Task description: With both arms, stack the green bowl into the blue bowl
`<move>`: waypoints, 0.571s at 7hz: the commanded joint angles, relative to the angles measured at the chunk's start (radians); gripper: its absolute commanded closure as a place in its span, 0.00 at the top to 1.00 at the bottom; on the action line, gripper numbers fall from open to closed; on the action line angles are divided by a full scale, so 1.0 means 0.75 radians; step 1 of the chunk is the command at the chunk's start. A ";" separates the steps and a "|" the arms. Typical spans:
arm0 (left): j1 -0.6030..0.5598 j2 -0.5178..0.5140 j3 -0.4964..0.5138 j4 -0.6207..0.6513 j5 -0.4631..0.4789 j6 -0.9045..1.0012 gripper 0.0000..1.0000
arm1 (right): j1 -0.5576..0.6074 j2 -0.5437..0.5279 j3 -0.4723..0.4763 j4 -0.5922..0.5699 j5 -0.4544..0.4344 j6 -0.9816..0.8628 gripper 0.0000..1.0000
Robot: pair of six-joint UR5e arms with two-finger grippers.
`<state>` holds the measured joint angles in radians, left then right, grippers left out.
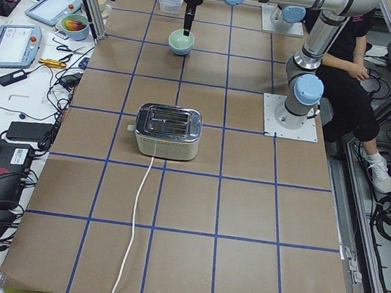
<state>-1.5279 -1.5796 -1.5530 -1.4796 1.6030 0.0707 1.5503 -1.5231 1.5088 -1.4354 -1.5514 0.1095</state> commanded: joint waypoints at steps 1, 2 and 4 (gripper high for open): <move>-0.002 0.001 -0.001 0.001 -0.002 0.000 0.99 | 0.003 -0.010 -0.013 -0.007 -0.001 0.028 1.00; 0.000 0.001 -0.005 0.001 0.000 0.000 0.99 | 0.003 -0.010 -0.011 -0.011 -0.003 0.028 1.00; -0.002 0.001 -0.007 0.001 -0.002 0.000 0.99 | 0.005 -0.012 -0.011 -0.011 -0.001 0.024 1.00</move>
